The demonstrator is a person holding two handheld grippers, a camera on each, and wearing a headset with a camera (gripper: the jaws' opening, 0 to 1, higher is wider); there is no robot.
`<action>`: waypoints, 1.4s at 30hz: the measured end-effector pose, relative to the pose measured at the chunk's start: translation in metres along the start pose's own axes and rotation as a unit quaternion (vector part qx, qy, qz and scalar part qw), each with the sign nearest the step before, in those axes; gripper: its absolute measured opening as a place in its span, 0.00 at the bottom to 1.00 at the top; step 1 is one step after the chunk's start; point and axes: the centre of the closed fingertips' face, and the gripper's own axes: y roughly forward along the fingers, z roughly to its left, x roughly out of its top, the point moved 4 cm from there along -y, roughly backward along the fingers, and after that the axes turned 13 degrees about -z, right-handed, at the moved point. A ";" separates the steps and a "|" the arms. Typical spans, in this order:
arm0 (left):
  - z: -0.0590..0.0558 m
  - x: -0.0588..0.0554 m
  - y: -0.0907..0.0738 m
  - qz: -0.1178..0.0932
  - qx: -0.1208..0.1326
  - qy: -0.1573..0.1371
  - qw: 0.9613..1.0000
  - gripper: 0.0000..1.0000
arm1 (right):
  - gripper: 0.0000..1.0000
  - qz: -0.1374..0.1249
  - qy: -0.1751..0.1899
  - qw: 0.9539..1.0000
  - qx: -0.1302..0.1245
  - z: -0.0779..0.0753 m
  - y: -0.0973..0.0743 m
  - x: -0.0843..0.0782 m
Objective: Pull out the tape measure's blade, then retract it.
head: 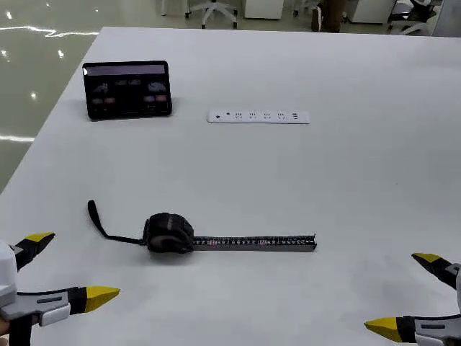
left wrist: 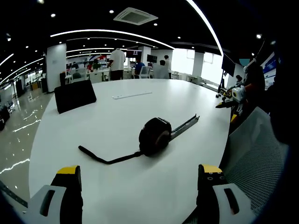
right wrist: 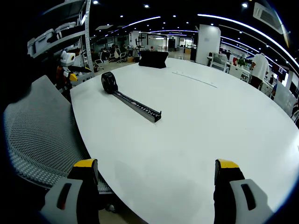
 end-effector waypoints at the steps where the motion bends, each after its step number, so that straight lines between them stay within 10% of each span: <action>1: 0.000 0.000 0.000 0.001 0.000 0.000 1.000 1.00 | 1.00 0.000 0.002 1.000 0.000 0.000 0.000 -0.001; 28: 0.007 0.004 0.009 0.008 0.004 0.003 1.000 1.00 | 1.00 0.003 -0.016 1.000 0.012 0.001 0.004 0.013; 42: -0.013 0.039 0.062 0.020 0.044 0.015 0.999 1.00 | 0.99 0.044 -0.082 0.993 0.070 -0.019 0.026 0.044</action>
